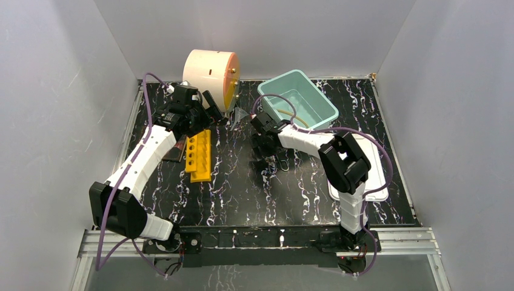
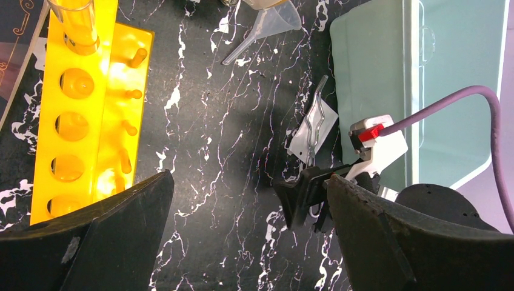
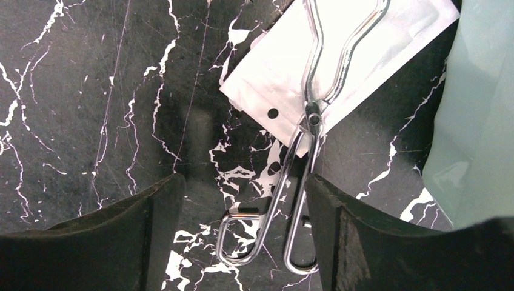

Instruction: Organize the chemistry lab equipment

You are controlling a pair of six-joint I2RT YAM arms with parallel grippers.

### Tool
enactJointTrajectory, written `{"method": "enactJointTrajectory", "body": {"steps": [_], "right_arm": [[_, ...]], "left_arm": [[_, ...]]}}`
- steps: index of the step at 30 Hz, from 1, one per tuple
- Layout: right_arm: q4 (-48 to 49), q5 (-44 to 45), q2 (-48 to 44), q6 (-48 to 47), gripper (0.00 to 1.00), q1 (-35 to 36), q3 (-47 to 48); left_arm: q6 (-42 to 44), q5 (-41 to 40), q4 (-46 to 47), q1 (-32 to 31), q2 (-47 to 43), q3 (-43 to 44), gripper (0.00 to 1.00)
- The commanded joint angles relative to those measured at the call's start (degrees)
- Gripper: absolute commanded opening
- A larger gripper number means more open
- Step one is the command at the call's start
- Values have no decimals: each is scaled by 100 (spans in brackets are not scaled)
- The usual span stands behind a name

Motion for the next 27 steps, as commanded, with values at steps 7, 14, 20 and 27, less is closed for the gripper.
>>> {"method": "enactJointTrajectory", "body": {"steps": [7,14,20,27], "right_arm": [[152,-888,-287,-348,53,-16,-384],[-276,152,-34,60,66,-18,182],[-202,101,97,379,67,-17,172],[158,-620,157,233,46,-28,-24]], "left_arm": [[49,3,1,-11,-206,66,98],[38,58,11,-12,-178,91,98],[59,39,13,-11,-196,106,98],[73,37,6,-13,-186,134,98]]}}
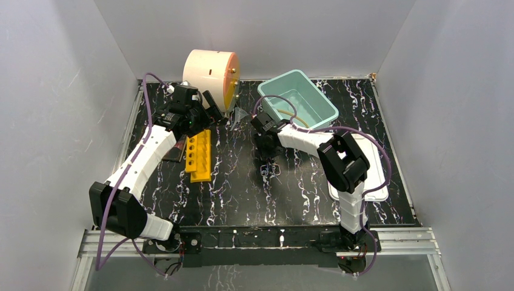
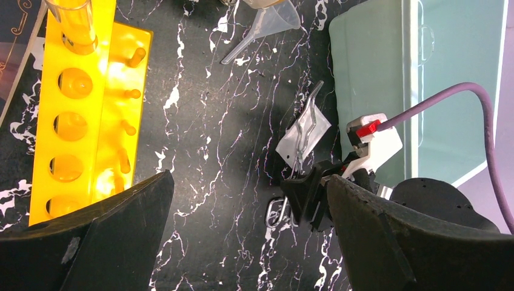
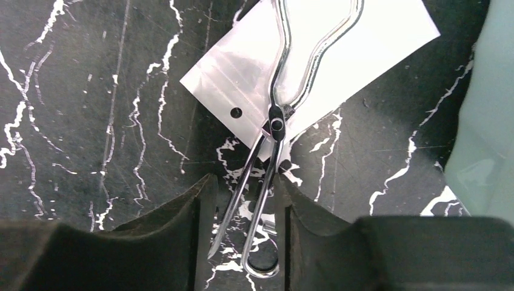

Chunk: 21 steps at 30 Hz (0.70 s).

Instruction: Organize the chemistry lab equipment

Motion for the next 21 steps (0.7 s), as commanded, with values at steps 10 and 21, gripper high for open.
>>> {"method": "enactJointTrajectory", "body": {"steps": [10,21], "right_arm": [[429,-668,-350,-241,31,18,-438],[956,-1280,-1029,-566,32,31,-1524]], "left_arm": [[-32,829,281,-12,-193,-271,98],[-211,1587,673,-12,52,-721,97]]}}
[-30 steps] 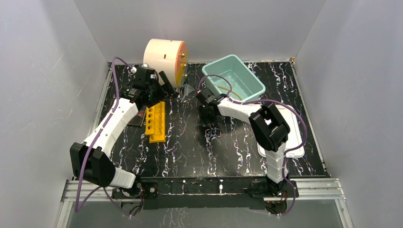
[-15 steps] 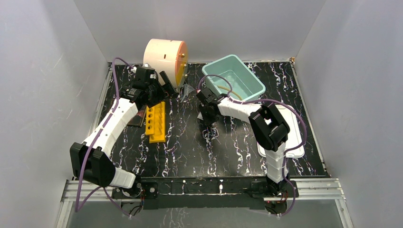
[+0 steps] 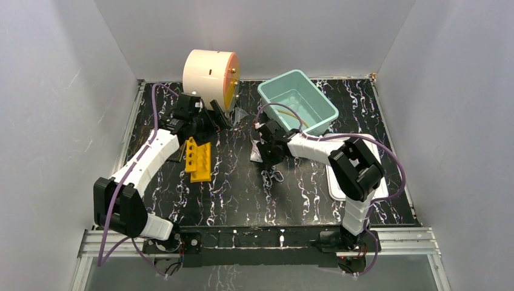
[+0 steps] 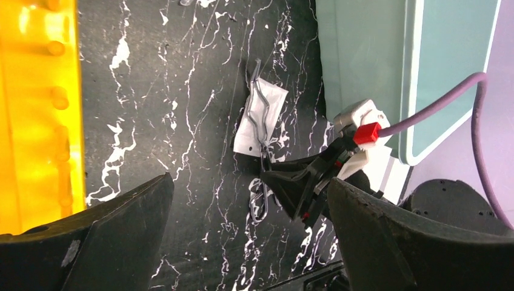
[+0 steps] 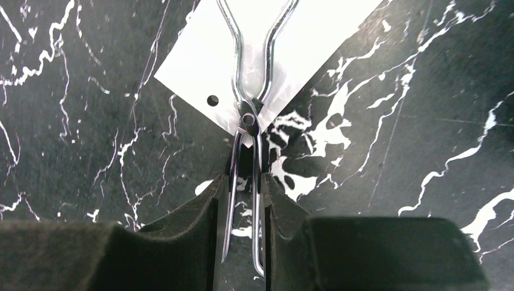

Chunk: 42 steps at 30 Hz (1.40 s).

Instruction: Organize the chemistry lab equipment

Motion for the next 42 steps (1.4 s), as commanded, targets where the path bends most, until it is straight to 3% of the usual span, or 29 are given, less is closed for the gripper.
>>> {"method": "enactJointTrajectory", "body": {"steps": [1,6,11,15,22,42], "right_arm": [[95,-281,-313,-223,34,42,-369],[-261,133,-222,-10,56,45,285],[-336,589,118,270,62,42,1241],[-471,759,699,369,62,48,1980],[-769,1187,1572,433,59,46,2932],[-731,1399,2365,75,40,49,3784]], "left_arm": [[-61,409,163,-12,51,-42,97],[-25,52,26,-19,54,78,97],[-91,-562,-396,-12,-23,221,93],[-119,-753,-539,-20,-88,254,86],[-141,-635,-544,-14,-49,280,84],[-95,-455,-496,-19,67,334,84]]}}
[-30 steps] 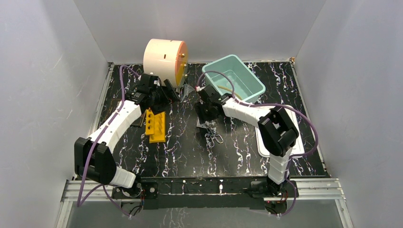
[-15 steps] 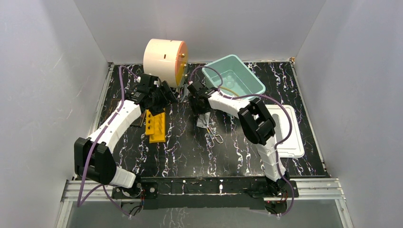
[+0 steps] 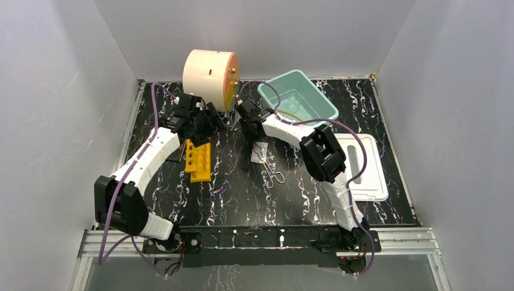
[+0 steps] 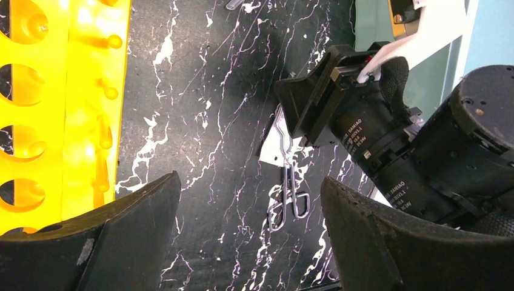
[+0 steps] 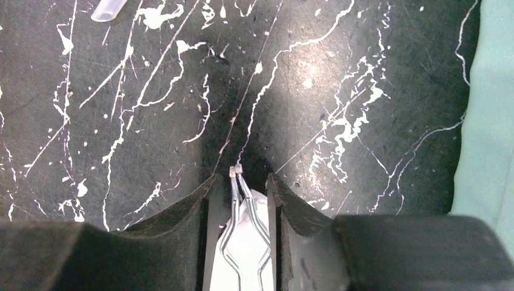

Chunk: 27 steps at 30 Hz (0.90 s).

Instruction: Organize the chemistry lab equipment

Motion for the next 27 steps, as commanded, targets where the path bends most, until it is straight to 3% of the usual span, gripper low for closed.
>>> {"method": "enactJointTrajectory", "body": {"steps": [1,12,17,27], "right_arm": [[80,43,151,-122,38,5,372],[127,-66,-129,-172,0,8,373],[-113,-89,-496,-151,0,9,439],[-99,-231,-1337,-13,0,-47,64]], "left_arm": [[38,102,-49,-11,-57,213,84],[54,240,27,-13,-57,175,84],[102,906,487,-15,-81,-14,84],[89,1262,793,-13,-74,-230,84]]}}
